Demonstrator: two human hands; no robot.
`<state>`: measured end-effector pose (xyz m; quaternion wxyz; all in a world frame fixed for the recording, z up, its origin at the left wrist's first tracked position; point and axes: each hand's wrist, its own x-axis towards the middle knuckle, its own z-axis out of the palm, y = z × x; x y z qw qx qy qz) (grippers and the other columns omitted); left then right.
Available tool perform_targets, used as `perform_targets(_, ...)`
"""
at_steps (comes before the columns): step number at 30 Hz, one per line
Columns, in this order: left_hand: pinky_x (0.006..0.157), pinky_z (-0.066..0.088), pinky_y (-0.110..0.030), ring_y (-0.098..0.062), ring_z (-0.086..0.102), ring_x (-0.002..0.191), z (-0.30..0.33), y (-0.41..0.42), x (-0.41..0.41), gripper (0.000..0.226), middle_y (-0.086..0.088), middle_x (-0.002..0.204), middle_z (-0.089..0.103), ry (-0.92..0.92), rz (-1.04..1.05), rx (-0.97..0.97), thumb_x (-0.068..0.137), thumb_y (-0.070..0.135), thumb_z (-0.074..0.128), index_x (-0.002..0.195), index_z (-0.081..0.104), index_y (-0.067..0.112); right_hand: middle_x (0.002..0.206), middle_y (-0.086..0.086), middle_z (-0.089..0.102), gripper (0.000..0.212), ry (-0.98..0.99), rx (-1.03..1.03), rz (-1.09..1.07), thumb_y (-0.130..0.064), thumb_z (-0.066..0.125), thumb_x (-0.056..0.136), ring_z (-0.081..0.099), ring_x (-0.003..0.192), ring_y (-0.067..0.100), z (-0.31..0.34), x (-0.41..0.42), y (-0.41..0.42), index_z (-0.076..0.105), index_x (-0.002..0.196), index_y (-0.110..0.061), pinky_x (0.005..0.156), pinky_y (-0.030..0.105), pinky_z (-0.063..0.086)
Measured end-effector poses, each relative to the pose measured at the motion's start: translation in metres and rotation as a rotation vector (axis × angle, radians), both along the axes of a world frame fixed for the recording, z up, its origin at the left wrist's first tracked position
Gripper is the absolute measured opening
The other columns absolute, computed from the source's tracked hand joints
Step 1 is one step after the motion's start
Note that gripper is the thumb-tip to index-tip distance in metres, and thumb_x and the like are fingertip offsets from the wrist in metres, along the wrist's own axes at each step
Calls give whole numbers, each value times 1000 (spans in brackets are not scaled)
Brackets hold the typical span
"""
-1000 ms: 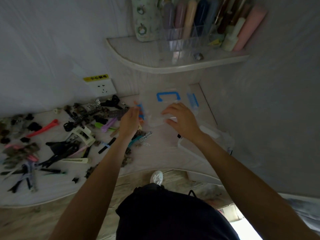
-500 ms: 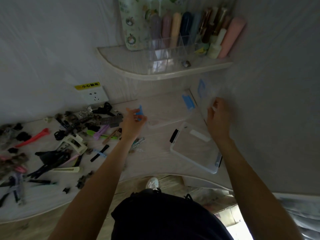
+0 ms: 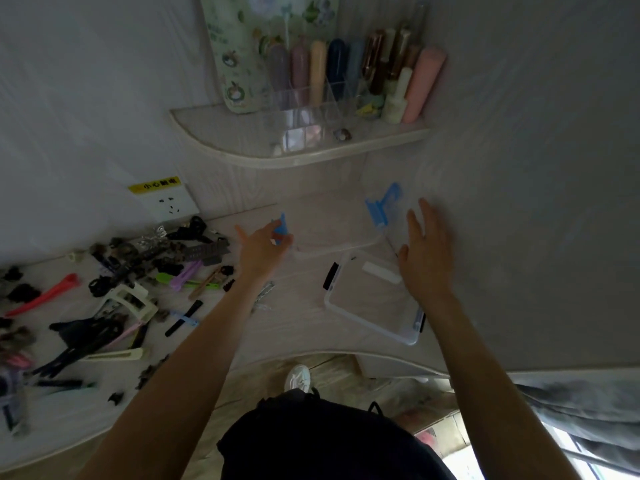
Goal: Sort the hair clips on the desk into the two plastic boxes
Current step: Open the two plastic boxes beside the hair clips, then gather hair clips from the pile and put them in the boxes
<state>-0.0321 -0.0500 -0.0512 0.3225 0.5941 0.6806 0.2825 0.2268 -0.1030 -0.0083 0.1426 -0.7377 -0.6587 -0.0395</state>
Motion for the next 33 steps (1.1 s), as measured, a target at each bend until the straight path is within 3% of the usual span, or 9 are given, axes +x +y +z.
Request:
perform_targets(4, 116, -1, -53, -25, 57, 109, 6, -1, 2, 43, -9, 102, 70, 98, -49, -27, 86, 42, 49, 115, 59, 11, 154, 15, 20, 60, -8, -78, 16, -8, 58, 83, 24, 140, 33, 6, -1, 0, 36, 138, -1, 111, 42, 28)
perform_targets(8, 115, 21, -47, -31, 56, 112, 11, -15, 3, 28, -17, 116, 63, -27, 0, 5, 89, 16, 55, 113, 60, 3, 150, 20, 28, 55, 23, -51, 128, -6, 56, 84, 26, 139, 35, 12, -14, -13, 40, 137, -6, 108, 43, 31)
perform_targets(13, 85, 49, -25, -14, 59, 97, 24, -73, -20, 27, -4, 108, 62, -150, -39, 79, 93, 15, 51, 120, 57, 13, 136, 19, 48, 37, 91, -117, 362, -16, 46, 84, 37, 131, 41, -1, -56, -35, 59, 118, -9, 106, 57, 32)
perform_targets(16, 71, 45, -8, -4, 58, 86, 13, -123, -61, 24, 1, 104, 66, 57, -6, 182, 94, 19, 50, 116, 58, 19, 122, 12, 59, 41, 102, -203, 562, -26, 34, 81, 44, 124, 40, -17, -92, -50, 67, 102, -14, 106, 59, 29)
perform_targets(21, 77, 48, -34, -24, 59, 99, -11, -194, -136, 35, -7, 112, 62, 394, 165, 63, 89, 22, 55, 123, 55, 16, 126, 13, 56, 34, 258, -281, 815, -15, 49, 84, 40, 124, 33, -42, -159, -76, 60, 116, -13, 103, 48, 34)
perform_targets(24, 93, 44, -45, -35, 48, 116, -28, -227, -173, 57, -15, 128, 52, 507, 329, -69, 81, 28, 66, 132, 46, 14, 155, 13, 12, 61, 279, -502, 717, -31, 51, 92, 10, 142, 34, -61, -192, -86, 23, 145, -20, 114, 51, 19)
perform_targets(28, 108, 20, -63, -41, 16, 140, -54, -257, -199, 103, -18, 153, 17, 490, 498, -220, 65, 66, 65, 147, 17, 26, 153, 18, -21, 108, 342, -570, 490, -64, 60, 73, -19, 140, 41, -97, -214, -84, -14, 145, -30, 113, 55, -8)
perform_targets(31, 107, 6, -67, -41, -3, 143, -70, -250, -206, 120, -14, 157, -2, 456, 516, -307, 48, 87, 45, 147, 2, 35, 151, 23, -24, 128, 333, -601, 423, -72, 68, 57, -22, 137, 46, -109, -225, -74, -16, 144, -30, 111, 57, -13)
perform_targets(33, 108, -1, -67, -41, -12, 142, -78, -236, -212, 124, -15, 156, -11, 401, 499, -386, 49, 86, 53, 146, -5, 35, 150, 26, -23, 130, 345, -592, 379, -73, 68, 54, -21, 137, 48, -111, -240, -65, -9, 146, -26, 110, 59, -12)
